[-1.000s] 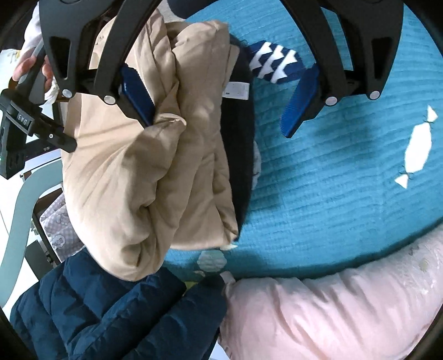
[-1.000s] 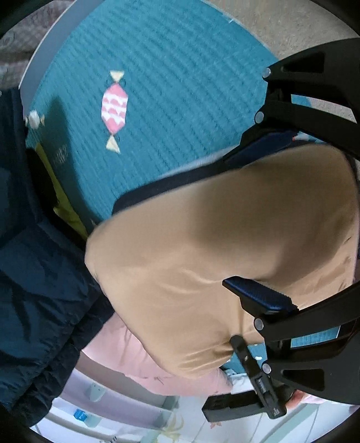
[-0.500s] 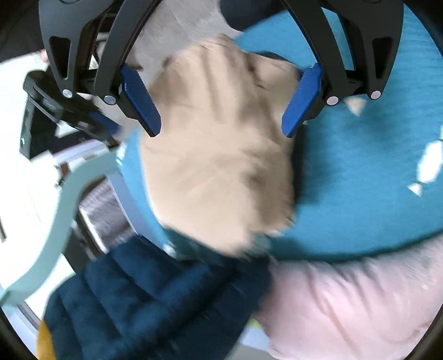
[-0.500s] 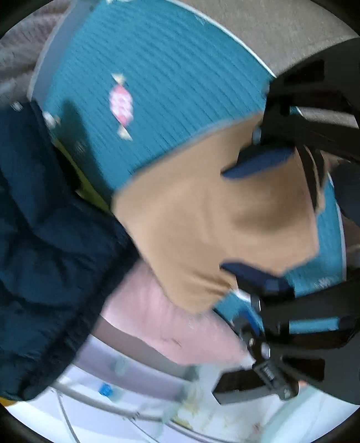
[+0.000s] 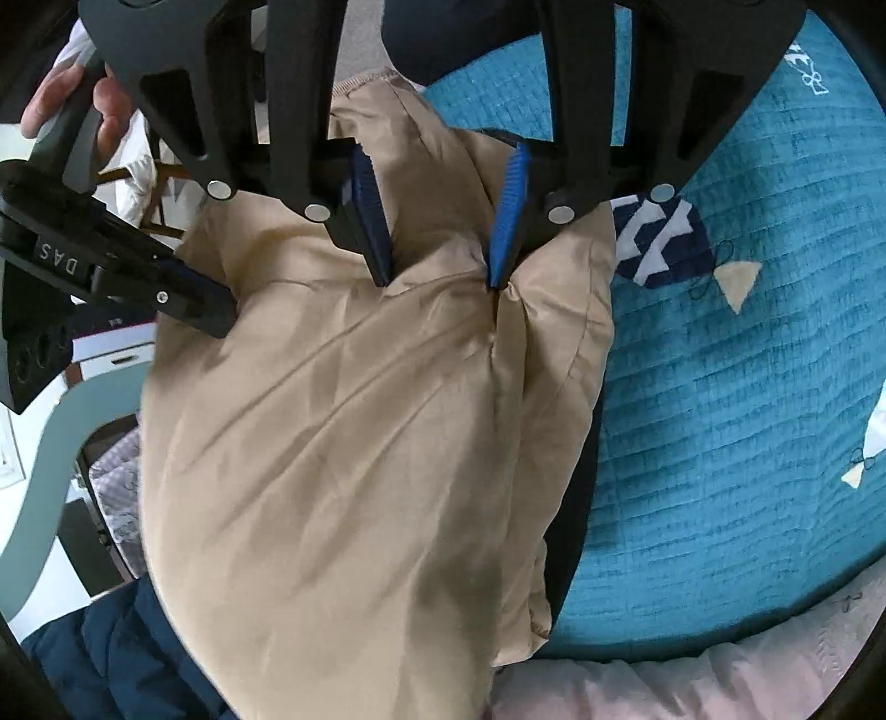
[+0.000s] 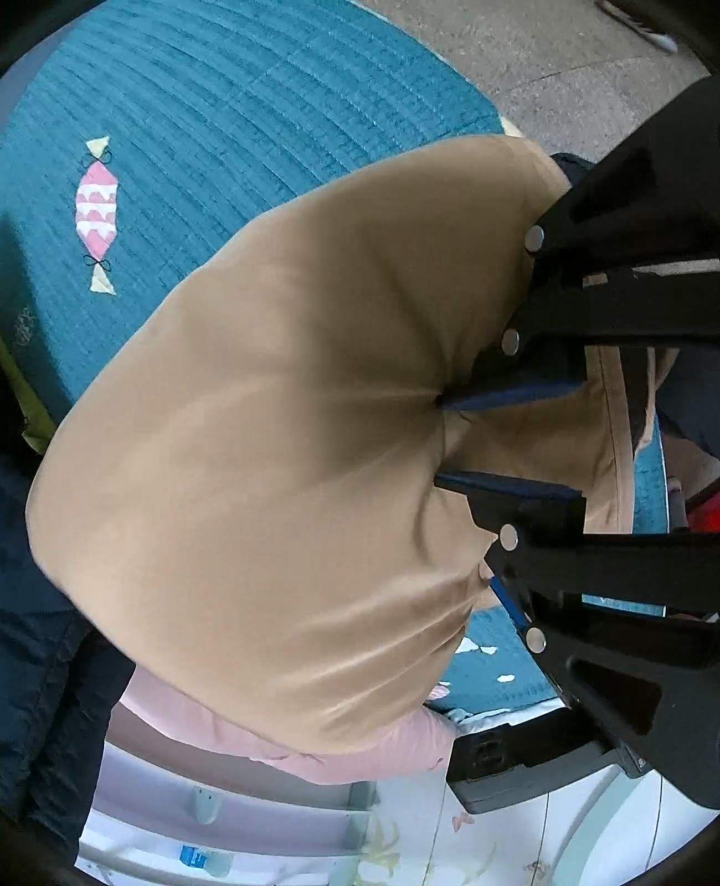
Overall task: Fold large clothes
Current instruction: 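Lower the tan bundle onto the mattress beside the navy jacket with both tools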
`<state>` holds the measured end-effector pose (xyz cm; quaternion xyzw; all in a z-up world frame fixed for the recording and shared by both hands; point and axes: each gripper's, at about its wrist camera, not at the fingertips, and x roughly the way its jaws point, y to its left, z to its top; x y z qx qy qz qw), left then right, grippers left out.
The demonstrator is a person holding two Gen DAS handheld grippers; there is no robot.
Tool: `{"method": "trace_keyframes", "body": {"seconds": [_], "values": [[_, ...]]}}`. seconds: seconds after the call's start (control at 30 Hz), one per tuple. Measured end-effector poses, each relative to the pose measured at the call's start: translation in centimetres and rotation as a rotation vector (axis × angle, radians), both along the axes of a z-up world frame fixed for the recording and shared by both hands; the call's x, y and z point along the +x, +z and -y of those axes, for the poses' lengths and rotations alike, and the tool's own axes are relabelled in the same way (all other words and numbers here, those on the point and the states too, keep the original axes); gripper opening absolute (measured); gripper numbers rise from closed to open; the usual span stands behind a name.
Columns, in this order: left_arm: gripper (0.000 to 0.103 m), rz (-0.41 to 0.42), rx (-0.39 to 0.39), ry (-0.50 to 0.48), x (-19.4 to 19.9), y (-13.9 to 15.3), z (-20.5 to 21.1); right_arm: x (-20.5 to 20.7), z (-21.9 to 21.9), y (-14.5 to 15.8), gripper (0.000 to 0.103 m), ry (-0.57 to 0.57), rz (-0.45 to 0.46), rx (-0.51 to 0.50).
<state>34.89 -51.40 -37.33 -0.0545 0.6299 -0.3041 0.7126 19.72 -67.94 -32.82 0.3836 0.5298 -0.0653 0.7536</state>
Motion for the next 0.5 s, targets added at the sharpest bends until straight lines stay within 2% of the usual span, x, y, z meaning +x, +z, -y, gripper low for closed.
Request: {"method": "trace_keyframes", "body": {"seconds": [0.07,0.17,0.27,0.3,0.4,0.5], "values": [[0.039,-0.009,-0.013,-0.001,0.2,1.3,0.0,-0.2,0.1,1.3,0.026,-0.005,0.016,0.022],[0.039,0.064,-0.044,0.036,0.8,4.4,-0.4,0.1,0.7,4.3,0.026,0.014,0.087,-0.001],[0.053,0.119,-0.100,0.027,2.1,7.5,0.2,1.4,1.5,7.4,0.026,0.013,0.150,-0.066],[0.053,0.127,-0.110,0.028,2.7,8.0,0.6,2.4,2.2,8.0,0.026,0.008,0.161,-0.082],[0.052,0.173,-0.108,0.035,5.2,9.0,1.9,5.0,3.4,8.7,0.026,-0.007,0.168,-0.113],[0.052,0.120,-0.122,0.068,7.8,7.7,2.6,8.7,3.7,7.6,0.025,0.001,0.128,-0.131]]}}
